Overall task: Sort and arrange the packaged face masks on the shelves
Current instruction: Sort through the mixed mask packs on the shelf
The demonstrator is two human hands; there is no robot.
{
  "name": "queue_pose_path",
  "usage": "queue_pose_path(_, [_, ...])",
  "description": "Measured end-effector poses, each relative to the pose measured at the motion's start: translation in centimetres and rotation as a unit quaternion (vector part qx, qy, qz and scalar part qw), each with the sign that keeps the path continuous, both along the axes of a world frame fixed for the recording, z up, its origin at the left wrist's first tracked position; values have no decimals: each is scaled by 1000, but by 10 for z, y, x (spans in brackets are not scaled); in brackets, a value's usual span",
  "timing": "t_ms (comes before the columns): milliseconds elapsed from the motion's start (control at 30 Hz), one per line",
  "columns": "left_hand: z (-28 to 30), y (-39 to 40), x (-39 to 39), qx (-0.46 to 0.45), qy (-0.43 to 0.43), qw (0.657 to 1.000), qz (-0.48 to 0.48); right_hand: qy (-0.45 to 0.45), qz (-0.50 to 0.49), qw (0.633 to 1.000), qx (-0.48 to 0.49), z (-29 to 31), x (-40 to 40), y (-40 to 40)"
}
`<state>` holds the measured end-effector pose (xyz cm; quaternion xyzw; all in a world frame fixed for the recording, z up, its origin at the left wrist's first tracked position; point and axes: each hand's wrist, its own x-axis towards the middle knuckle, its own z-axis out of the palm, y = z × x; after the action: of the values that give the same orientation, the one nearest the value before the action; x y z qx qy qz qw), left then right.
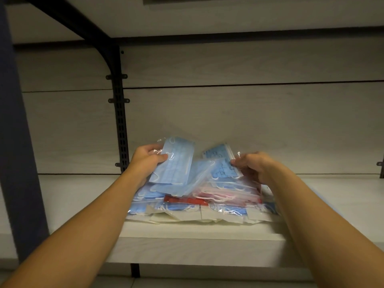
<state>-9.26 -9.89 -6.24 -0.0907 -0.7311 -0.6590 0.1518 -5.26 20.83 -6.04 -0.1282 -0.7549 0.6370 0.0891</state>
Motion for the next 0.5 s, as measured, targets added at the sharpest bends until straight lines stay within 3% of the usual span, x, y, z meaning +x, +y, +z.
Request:
queue_pose_path(200, [4,-1,16,-21,30,999,18,131,-95,986,36,2,7,-4])
queue_pose_path(367, [15,-9,44,32,89,995,44,288,-172,942,-31,11,16,0])
queue_pose_path(500, [26,-13,78,59,109,990,69,389,-152,905,-78,21,34,-8])
